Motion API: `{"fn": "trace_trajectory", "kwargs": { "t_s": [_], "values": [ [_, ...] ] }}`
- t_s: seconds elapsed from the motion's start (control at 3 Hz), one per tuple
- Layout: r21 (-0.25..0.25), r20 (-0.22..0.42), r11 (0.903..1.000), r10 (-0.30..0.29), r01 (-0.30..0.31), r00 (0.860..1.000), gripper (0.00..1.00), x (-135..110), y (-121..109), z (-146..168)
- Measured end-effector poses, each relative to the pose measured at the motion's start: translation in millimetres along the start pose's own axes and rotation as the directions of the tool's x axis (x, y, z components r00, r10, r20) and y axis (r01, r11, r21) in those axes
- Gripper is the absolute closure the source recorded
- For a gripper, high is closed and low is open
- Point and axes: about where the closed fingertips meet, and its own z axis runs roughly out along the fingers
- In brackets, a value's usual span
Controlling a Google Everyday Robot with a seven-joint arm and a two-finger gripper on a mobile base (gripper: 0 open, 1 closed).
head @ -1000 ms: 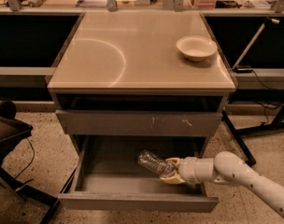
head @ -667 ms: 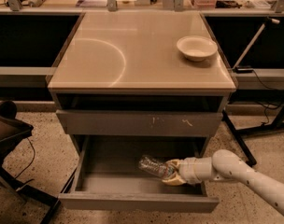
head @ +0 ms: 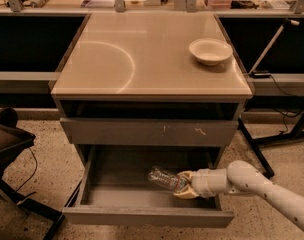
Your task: Place water bottle into middle drawer
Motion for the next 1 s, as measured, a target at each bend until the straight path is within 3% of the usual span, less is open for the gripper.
{"fn": "trace_trajectory", "kwargs": {
  "t_s": [0.67,1.0],
  "values": [
    [0.0,0.0,1.0,0.0,0.0,1.0,0.12,0.0,0.0,0.1],
    [0.0,0.0,1.0,0.0,0.0,1.0,0.0,0.0,0.1,0.1]
  ]
}}
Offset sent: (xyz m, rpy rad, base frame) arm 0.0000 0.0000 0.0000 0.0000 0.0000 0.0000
